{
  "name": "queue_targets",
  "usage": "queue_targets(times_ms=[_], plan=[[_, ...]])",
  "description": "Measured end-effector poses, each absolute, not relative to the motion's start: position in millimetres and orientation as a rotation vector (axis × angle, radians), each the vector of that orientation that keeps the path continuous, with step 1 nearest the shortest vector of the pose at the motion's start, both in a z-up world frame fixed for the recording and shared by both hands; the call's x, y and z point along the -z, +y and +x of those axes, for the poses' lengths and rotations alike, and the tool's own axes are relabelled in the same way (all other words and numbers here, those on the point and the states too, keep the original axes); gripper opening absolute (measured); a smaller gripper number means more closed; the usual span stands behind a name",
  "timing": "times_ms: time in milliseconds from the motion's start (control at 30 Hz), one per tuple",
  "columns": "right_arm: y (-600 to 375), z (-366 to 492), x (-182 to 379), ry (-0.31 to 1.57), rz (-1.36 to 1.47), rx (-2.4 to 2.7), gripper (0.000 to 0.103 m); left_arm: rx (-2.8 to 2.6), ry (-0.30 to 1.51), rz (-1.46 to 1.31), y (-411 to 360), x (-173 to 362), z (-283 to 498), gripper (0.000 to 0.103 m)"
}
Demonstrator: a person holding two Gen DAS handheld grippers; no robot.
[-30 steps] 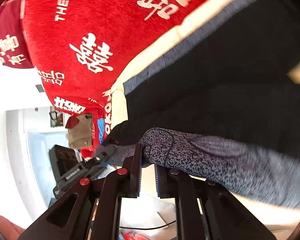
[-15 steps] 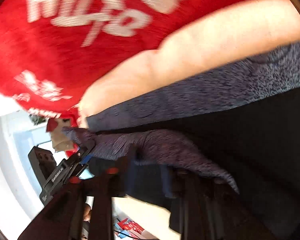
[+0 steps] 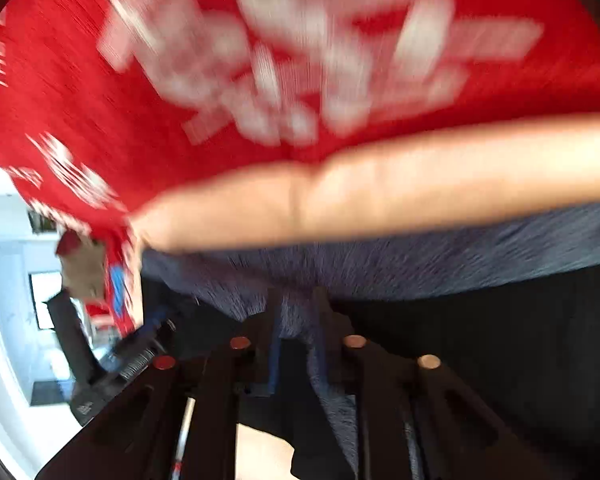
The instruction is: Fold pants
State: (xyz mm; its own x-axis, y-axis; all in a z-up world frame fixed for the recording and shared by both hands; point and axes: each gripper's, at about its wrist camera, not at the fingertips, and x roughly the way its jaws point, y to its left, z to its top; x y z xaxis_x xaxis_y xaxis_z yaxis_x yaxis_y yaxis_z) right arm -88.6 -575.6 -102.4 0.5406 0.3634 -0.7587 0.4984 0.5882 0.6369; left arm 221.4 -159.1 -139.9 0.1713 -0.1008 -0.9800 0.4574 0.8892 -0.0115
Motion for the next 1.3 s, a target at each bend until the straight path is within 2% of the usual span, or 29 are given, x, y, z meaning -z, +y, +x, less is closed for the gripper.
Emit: queue_targets(times_ms=[33, 100, 300, 600, 733, 967, 1000, 1067, 1100, 1133, 1167, 1200, 1233, 1267, 1300], plan=[[-580.3, -99.2, 92.6, 1.013, 0.980, 0.095, 0.047, 0.433, 1.356, 0.317, -160.4, 132.8, 215.8, 0.067], [-588.4, -131.8, 79.7, 0.995, 0.993, 0.080, 0.063, 0.490, 1.360, 0.333, -164.0, 116.5, 199.3, 0.067], [-589.0, -275.9, 73.2, 1.001, 1.119, 0.197, 0.063, 0.753, 1.449, 0.347, -190.4, 84.8, 112.8, 0.067], [-536.9, -534.7, 111.7, 0.787, 1.480, 0.611, 0.063, 1.085, 1.598, 0.407, -253.1, 115.8, -29.2, 0.067], [-522.4, -587.2, 151.6, 0.636, 1.670, 0.617, 0.063, 1.091, 1.624, 0.380, -263.6, 123.6, -49.5, 0.067], [-514.8, -607.9, 190.5, 0.405, 1.817, 0.546, 0.063, 1.049, 1.689, 0.303, -280.3, 147.9, -58.9, 0.067], [-513.5, -612.9, 194.1, 0.357, 1.842, 0.528, 0.062, 1.045, 1.701, 0.294, -280.0, 149.6, -58.7, 0.067], [-512.2, -622.5, 202.3, 0.267, 1.907, 0.505, 0.054, 1.031, 1.701, 0.284, -286.9, 151.0, -64.6, 0.067], [-513.3, -629.6, 206.2, 0.198, 1.948, 0.503, 0.039, 1.028, 1.695, 0.277, -287.5, 149.4, -65.7, 0.067], [-512.4, -631.5, 207.6, 0.140, 1.981, 0.512, 0.028, 1.024, 1.702, 0.260, -289.4, 149.0, -67.1, 0.067], [-514.9, -635.6, 209.1, 0.070, 2.014, 0.509, 0.024, 1.015, 1.714, 0.248, -291.2, 149.4, -68.1, 0.067], [-518.3, -637.3, 209.4, 0.036, 2.031, 0.502, 0.014, 1.012, 1.719, 0.245, -292.4, 149.3, -68.4, 0.065], [-522.9, -636.2, 207.6, 0.038, 2.035, 0.500, 0.004, 1.021, 1.725, 0.239, -294.4, 148.8, -69.0, 0.058], [-528.2, -634.9, 203.5, 0.065, 2.033, 0.505, 0.004, 1.041, 1.751, 0.231, -299.9, 150.2, -70.7, 0.033], [-535.8, -633.8, 194.3, 0.102, 2.013, 0.514, 0.004, 1.045, 1.773, 0.227, -301.7, 151.2, -70.3, 0.025]])
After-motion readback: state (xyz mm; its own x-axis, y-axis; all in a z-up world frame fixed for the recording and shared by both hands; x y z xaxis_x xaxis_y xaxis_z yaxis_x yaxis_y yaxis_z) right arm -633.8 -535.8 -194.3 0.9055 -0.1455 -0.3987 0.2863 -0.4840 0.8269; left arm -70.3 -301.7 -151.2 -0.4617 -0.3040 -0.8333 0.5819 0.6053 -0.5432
